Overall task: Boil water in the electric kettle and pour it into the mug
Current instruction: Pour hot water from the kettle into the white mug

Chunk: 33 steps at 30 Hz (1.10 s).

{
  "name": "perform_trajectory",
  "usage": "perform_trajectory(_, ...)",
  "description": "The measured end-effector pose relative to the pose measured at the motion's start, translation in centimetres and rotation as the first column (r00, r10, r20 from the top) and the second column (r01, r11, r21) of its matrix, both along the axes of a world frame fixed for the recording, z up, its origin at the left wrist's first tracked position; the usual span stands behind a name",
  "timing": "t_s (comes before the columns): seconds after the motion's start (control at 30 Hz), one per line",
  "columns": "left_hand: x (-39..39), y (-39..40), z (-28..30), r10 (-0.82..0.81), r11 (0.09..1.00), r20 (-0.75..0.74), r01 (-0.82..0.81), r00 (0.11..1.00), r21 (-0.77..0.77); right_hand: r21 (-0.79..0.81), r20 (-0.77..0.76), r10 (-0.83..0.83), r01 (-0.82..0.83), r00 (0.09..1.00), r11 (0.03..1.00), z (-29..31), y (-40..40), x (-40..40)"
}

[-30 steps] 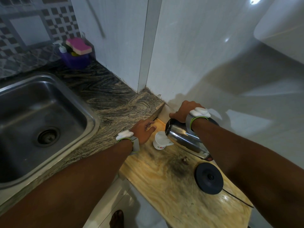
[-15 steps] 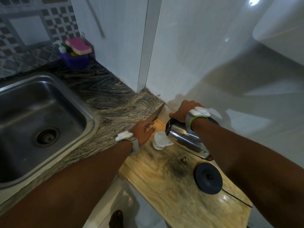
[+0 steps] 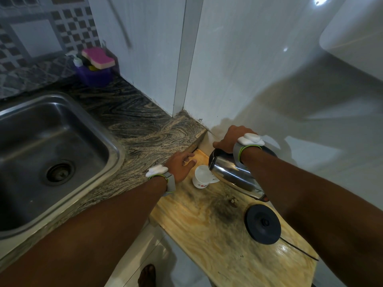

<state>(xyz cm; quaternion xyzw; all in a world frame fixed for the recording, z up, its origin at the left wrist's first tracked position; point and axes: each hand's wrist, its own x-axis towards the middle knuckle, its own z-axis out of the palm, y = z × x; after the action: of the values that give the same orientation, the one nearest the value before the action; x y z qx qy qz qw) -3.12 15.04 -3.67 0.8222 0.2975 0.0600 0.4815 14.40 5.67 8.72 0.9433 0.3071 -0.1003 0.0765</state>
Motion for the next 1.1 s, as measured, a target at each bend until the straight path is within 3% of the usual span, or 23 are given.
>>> perform_trajectory(1.1, -0.01, 0.17, 0.39, -0.017, 1.000, -0.019, 0.017, 1.000, 0.003, -0.013, 0.009, 0.019, -0.019, 1.000, 1.000, -0.58, 0.74, 0.50)
